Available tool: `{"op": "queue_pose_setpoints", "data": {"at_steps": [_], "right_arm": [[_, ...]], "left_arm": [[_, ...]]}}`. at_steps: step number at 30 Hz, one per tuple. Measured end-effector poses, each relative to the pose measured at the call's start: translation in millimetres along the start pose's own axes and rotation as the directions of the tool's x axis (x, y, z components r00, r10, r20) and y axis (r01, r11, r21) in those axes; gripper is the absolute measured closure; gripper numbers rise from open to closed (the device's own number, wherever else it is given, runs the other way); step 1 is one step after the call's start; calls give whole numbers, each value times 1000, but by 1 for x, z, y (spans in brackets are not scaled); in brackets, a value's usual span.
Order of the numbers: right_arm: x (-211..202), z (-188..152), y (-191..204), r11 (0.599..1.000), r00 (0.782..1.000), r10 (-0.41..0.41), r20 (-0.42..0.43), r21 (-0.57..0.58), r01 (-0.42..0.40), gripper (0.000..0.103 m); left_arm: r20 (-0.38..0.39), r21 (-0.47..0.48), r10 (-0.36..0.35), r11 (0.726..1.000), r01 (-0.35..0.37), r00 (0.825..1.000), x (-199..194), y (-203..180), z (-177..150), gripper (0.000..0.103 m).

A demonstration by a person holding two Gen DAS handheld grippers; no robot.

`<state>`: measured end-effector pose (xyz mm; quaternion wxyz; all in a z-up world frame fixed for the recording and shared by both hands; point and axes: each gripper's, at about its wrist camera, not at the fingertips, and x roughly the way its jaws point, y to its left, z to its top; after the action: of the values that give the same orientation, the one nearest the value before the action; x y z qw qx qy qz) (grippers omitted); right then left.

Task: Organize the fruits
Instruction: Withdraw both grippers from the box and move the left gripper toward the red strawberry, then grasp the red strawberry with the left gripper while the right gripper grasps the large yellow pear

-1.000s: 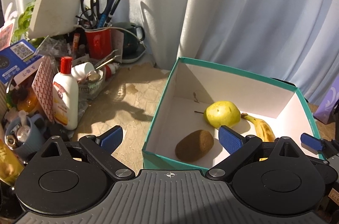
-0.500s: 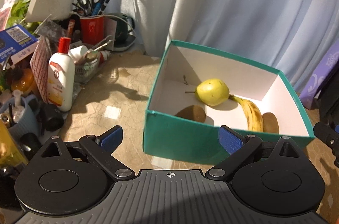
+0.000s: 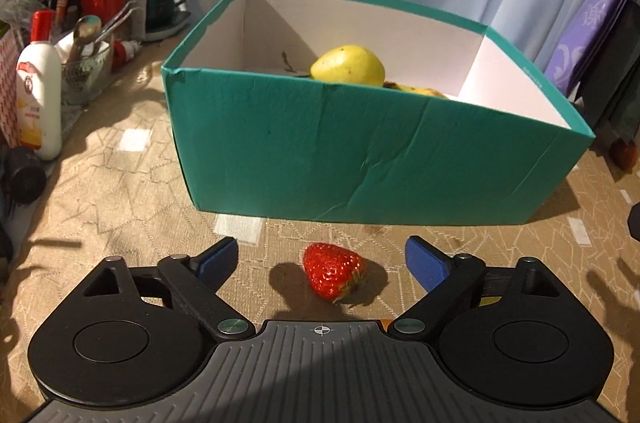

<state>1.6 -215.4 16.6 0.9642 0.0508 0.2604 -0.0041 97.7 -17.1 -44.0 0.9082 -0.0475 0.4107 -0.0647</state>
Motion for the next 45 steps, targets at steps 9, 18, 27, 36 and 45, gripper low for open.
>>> {"op": "queue_pose_setpoints", "data": {"at_steps": [9, 18, 27, 36, 45], "right_arm": [[3, 0, 6, 1000, 1000, 20, -18, -12, -20, 16], [8, -1, 9, 999, 999, 41, -32, -21, -41, 16], [10, -2, 11, 999, 998, 45, -36, -20, -46, 16], [18, -11, 12, 994, 987, 95, -129, -45, -101, 16], [29, -28, 30, 974, 952, 181, -248, -90, -208, 16]], "left_arm": [[-39, -14, 5, 1000, -5, 999, 17, -3, 2, 13], [-65, -19, 37, 999, -38, 997, 25, -5, 4, 35], [-96, -5, 26, 1000, -27, 995, 23, -12, 9, 63], [-64, -29, 26, 999, -27, 998, 0, -5, 14, 64], [-3, -58, 42, 997, -42, 999, -30, 7, 24, 64]]}}
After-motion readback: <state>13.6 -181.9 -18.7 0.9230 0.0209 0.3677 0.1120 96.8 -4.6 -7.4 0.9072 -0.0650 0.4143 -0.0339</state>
